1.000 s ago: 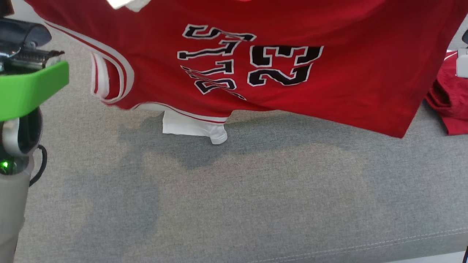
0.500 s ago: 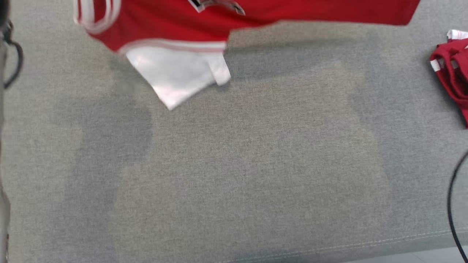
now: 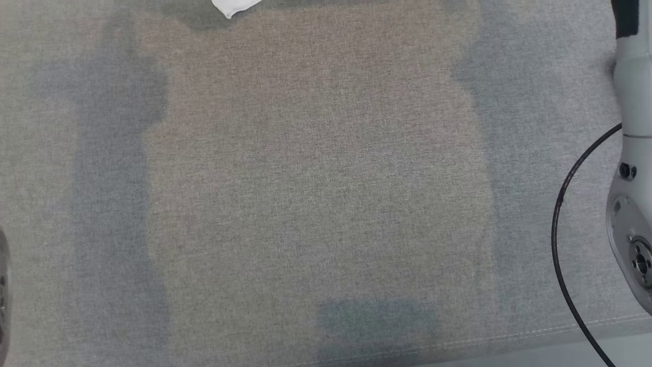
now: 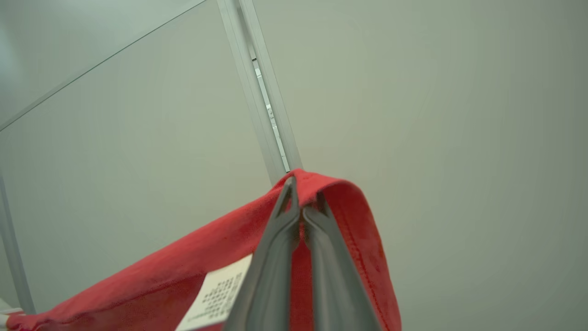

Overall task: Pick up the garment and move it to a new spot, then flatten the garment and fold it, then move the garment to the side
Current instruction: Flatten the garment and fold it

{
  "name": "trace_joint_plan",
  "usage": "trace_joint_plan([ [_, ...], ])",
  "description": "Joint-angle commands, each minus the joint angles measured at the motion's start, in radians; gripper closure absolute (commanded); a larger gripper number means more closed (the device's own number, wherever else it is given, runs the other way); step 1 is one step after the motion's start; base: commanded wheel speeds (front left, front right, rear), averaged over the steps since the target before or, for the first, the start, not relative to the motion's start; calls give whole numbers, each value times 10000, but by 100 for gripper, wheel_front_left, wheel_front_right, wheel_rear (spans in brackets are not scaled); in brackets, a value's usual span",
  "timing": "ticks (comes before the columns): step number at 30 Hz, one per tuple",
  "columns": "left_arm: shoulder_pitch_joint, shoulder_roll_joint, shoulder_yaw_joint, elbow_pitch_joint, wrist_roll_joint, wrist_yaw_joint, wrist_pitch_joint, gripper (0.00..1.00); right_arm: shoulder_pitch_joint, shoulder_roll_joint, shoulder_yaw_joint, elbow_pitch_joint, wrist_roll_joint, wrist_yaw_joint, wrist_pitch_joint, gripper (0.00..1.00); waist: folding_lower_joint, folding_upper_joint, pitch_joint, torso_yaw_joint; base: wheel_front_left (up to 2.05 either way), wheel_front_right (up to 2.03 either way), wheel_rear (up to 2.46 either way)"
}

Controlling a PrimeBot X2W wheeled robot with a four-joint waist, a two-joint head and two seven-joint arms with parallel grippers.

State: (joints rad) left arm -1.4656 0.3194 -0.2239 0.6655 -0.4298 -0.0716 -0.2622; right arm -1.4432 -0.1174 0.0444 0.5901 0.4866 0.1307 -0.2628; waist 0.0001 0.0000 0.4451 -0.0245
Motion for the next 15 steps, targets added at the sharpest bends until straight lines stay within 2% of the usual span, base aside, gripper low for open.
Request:
trace_joint_plan([
  [1,140,-203,62,355,10,-123,-17,100,95,50,101,332,-109,0,-30,100,-1,0,146,36,0,0,0],
  [5,618,-509,197,1138,-114,-317,-18,100,497,100,581,1083,-185,0,-31,100,-1,0,325,97,0,0,0],
  [11,1914,-1085,403,2566,-628,-521,-20,100,1590,-168,1524,2440,386,0,-33,100,-1,0,336,182,0,0,0],
  [15,2852,-1405,564,3075,-985,-584,-21,100,2434,-391,2133,2757,810,0,-32,100,-1,0,282,258,0,0,0],
])
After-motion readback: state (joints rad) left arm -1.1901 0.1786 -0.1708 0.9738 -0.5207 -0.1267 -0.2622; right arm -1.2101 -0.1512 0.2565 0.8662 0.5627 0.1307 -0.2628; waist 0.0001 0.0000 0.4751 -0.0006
